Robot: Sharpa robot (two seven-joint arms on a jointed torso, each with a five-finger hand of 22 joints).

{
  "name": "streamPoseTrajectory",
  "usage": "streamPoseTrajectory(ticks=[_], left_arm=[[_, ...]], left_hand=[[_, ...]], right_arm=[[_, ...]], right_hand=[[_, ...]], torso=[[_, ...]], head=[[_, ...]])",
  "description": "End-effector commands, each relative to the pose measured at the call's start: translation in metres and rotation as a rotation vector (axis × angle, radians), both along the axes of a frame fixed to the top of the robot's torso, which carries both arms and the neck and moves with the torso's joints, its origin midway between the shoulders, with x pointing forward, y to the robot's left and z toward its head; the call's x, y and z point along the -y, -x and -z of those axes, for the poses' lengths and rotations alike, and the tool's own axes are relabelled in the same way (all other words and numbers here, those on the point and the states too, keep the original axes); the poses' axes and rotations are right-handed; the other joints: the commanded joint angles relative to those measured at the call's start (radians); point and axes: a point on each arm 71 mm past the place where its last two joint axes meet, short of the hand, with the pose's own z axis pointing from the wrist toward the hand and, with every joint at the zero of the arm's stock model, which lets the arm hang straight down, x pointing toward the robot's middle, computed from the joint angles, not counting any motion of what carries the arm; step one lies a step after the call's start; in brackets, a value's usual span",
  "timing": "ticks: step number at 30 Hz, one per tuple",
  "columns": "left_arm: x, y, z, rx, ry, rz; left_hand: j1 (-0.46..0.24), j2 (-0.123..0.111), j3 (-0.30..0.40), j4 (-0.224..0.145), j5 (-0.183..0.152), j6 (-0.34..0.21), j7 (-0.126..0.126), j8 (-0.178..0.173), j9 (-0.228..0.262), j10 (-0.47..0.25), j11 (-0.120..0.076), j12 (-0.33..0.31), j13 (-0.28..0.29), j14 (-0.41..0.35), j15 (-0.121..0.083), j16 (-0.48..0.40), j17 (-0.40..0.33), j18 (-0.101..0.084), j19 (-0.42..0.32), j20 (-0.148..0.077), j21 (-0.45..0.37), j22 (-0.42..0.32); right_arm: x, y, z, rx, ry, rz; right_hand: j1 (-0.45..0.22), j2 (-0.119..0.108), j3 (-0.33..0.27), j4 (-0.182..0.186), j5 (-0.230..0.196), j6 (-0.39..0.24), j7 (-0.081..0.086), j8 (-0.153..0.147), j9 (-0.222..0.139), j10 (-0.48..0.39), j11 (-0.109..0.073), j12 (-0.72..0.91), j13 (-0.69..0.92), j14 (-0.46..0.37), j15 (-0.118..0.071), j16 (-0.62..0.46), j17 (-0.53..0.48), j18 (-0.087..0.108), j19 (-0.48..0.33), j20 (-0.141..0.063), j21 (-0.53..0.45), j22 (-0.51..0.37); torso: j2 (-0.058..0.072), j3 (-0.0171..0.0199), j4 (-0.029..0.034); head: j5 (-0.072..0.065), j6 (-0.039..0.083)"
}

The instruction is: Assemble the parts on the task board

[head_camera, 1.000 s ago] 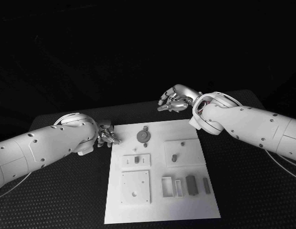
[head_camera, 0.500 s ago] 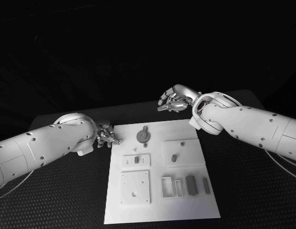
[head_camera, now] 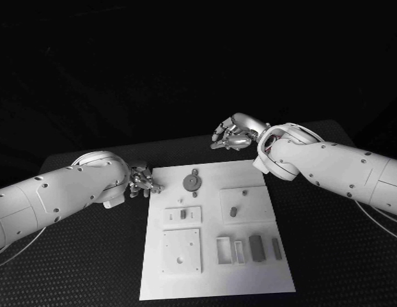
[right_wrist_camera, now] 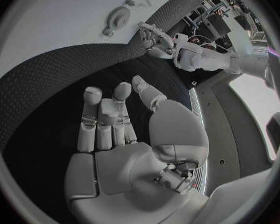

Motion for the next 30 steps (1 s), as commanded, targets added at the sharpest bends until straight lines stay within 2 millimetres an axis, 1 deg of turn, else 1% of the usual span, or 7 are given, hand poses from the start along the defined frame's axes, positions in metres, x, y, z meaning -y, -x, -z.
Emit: streamPoseTrajectory(ticks=[1, 9, 13, 15, 19, 25, 30], left_arm=[[0.0016, 0.0, -0.0003, -0.012, 0.002, 0.0], [0.0026, -0.0004, -0.0008, -0.009, 0.004, 0.002], [0.0033, -0.0004, -0.0007, -0.011, 0.005, 0.007], [0.0036, -0.0004, -0.0008, -0.012, 0.009, 0.007], [0.004, -0.0006, -0.0011, -0.011, 0.016, 0.004], [0.004, -0.0009, -0.0014, -0.011, 0.018, 0.004], [0.0039, -0.0008, -0.0011, -0.019, 0.027, 0.003]], left_hand=[[-0.008, -0.001, -0.005, -0.001, -0.007, 0.005, -0.002, 0.005, 0.0, -0.006, -0.004, 0.007, 0.001, -0.003, -0.002, 0.003, -0.001, 0.069, -0.004, -0.005, 0.003, 0.023], [0.002, 0.004, 0.0, -0.003, -0.007, 0.003, -0.002, 0.004, 0.0, -0.007, -0.004, 0.007, 0.003, -0.004, -0.002, 0.004, -0.003, 0.07, -0.005, -0.006, 0.004, 0.023], [0.026, 0.014, 0.003, -0.007, -0.005, 0.003, -0.002, 0.004, 0.0, -0.008, -0.004, 0.007, 0.005, -0.004, -0.002, 0.006, -0.005, 0.071, -0.006, -0.005, 0.007, 0.023], [0.048, 0.023, 0.004, -0.011, -0.004, 0.002, -0.001, 0.005, 0.0, -0.009, -0.004, 0.008, 0.006, -0.005, -0.002, 0.007, -0.006, 0.071, -0.008, -0.005, 0.008, 0.023], [0.075, 0.034, -0.002, -0.013, -0.003, 0.0, 0.0, 0.005, 0.001, -0.01, -0.003, 0.008, 0.008, -0.007, -0.001, 0.009, -0.009, 0.071, -0.01, -0.004, 0.011, 0.023], [0.094, 0.043, -0.008, -0.013, -0.001, -0.001, 0.0, 0.005, 0.001, -0.011, -0.002, 0.008, 0.01, -0.008, 0.0, 0.01, -0.011, 0.071, -0.012, -0.003, 0.013, 0.023], [0.128, 0.065, -0.019, -0.019, 0.005, 0.001, -0.001, 0.007, 0.003, -0.011, -0.003, 0.009, 0.013, -0.008, -0.001, 0.014, -0.013, 0.071, -0.014, -0.003, 0.016, 0.023]], right_arm=[[-0.0013, 0.0005, 0.0005, -0.005, 0.002, -0.014], [-0.0014, 0.0007, 0.0005, -0.005, 0.002, -0.015], [-0.0015, 0.0007, 0.0007, -0.007, 0.003, -0.016], [-0.0016, 0.0008, 0.0007, -0.007, 0.003, -0.017], [-0.0015, 0.0008, 0.0007, -0.008, 0.003, -0.017], [-0.0019, 0.0009, 0.0007, -0.007, 0.003, -0.017], [-0.0021, 0.0009, 0.0007, -0.008, 0.003, -0.018]], right_hand=[[-0.006, 0.002, -0.002, 0.002, -0.001, -0.006, -0.001, -0.007, 0.001, -0.004, 0.001, -0.004, 0.001, 0.0, 0.004, -0.005, 0.001, 0.012, 0.004, -0.006, -0.004, 0.016], [-0.006, 0.002, -0.002, 0.002, -0.001, -0.006, 0.0, -0.007, 0.001, -0.004, 0.001, -0.004, 0.001, 0.0, 0.004, -0.005, 0.001, 0.012, 0.004, -0.006, -0.004, 0.016], [-0.006, 0.002, -0.001, 0.002, -0.001, -0.006, 0.0, -0.007, 0.002, -0.004, 0.001, -0.004, 0.001, 0.0, 0.004, -0.005, 0.001, 0.012, 0.004, -0.006, -0.004, 0.016], [-0.006, 0.002, -0.001, 0.002, -0.001, -0.006, 0.0, -0.007, 0.002, -0.004, 0.001, -0.004, 0.001, 0.0, 0.004, -0.005, 0.001, 0.012, 0.004, -0.006, -0.004, 0.016], [-0.006, 0.002, -0.001, 0.002, -0.001, -0.006, 0.0, -0.007, 0.002, -0.004, 0.001, -0.004, 0.001, 0.0, 0.004, -0.005, 0.001, 0.012, 0.005, -0.006, -0.004, 0.016], [-0.006, 0.002, -0.001, 0.002, -0.001, -0.006, 0.0, -0.007, 0.002, -0.003, 0.001, -0.004, 0.001, 0.0, 0.004, -0.005, 0.001, 0.012, 0.005, -0.006, -0.004, 0.016], [-0.006, 0.002, -0.001, 0.002, -0.001, -0.006, 0.0, -0.007, 0.002, -0.003, 0.001, -0.004, 0.001, 0.0, 0.004, -0.005, 0.001, 0.012, 0.005, -0.006, -0.004, 0.016]], torso=[[0.0, 0.0002, -0.0002], [0.0, 0.0002, -0.0001], [0.0, -0.0001, -0.0001], [0.0, -0.0001, -0.0001], [0.0, 0.0005, -0.0003], [0.0, 0.0002, -0.0008], [0.0, 0.0004, -0.0003]], head=[[0.0, 0.0], [-0.001, 0.0], [-0.001, 0.0], [-0.001, 0.0], [-0.001, 0.0], [-0.001, 0.001], [-0.001, 0.0]])
